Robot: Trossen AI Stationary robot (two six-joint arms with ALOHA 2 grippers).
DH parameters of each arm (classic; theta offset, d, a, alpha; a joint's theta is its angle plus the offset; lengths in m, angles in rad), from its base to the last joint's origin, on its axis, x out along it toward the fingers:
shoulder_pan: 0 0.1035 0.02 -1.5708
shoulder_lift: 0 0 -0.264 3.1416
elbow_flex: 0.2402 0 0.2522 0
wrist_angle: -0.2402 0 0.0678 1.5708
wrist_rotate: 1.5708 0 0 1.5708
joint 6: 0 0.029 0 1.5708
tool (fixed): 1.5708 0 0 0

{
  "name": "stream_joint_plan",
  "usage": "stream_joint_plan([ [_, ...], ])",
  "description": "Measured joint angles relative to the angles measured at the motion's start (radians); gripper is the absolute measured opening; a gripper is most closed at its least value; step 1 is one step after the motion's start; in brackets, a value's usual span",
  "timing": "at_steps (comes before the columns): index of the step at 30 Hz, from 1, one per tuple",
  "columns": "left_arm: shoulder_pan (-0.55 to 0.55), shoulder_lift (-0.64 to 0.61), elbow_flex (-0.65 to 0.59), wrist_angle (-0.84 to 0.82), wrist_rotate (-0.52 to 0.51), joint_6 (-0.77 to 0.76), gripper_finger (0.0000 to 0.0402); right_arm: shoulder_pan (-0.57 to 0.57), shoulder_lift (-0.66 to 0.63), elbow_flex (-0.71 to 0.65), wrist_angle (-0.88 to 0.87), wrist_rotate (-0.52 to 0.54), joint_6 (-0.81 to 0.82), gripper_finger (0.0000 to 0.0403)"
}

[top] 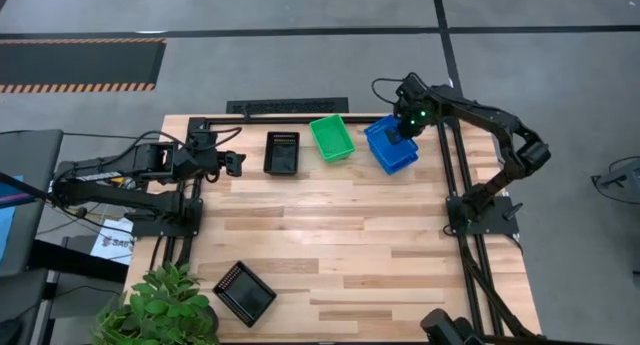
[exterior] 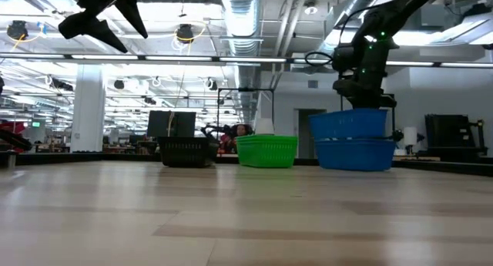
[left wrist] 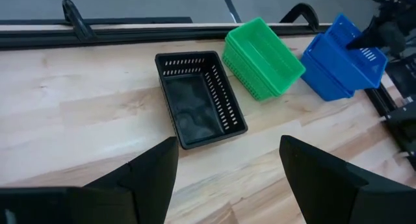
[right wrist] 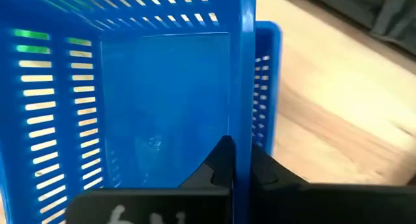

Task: Stack baskets by color
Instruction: Stack the blue bin on the stacked blue bin, then adjust the stacked blue bin to the top of the table

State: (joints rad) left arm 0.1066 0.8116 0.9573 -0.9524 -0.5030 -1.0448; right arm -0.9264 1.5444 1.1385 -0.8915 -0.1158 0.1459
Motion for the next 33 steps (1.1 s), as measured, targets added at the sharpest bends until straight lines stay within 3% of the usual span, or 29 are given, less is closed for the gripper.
stream_joint_plan([
  [13,0.0,0.0,0.0,0.0,-0.001,-0.022,0.0256,-0.045,0.0,-0.097,0.045,-0.024,-0.075,0.0029],
  [24,0.0,0.0,0.0,0.0,0.016,-0.022,0.0256,-0.045,0.0,-0.094,0.099,-0.028,-0.069,0.0115],
  [29,0.0,0.0,0.0,0.0,0.061,-0.022,0.0256,-0.051,0.0,-0.001,0.073,-0.028,-0.073,0.0153],
  [33,0.0,0.0,0.0,0.0,0.134,0.013,0.0256,-0.022,-0.024,0.082,-0.049,-0.026,-0.093,0.0172],
])
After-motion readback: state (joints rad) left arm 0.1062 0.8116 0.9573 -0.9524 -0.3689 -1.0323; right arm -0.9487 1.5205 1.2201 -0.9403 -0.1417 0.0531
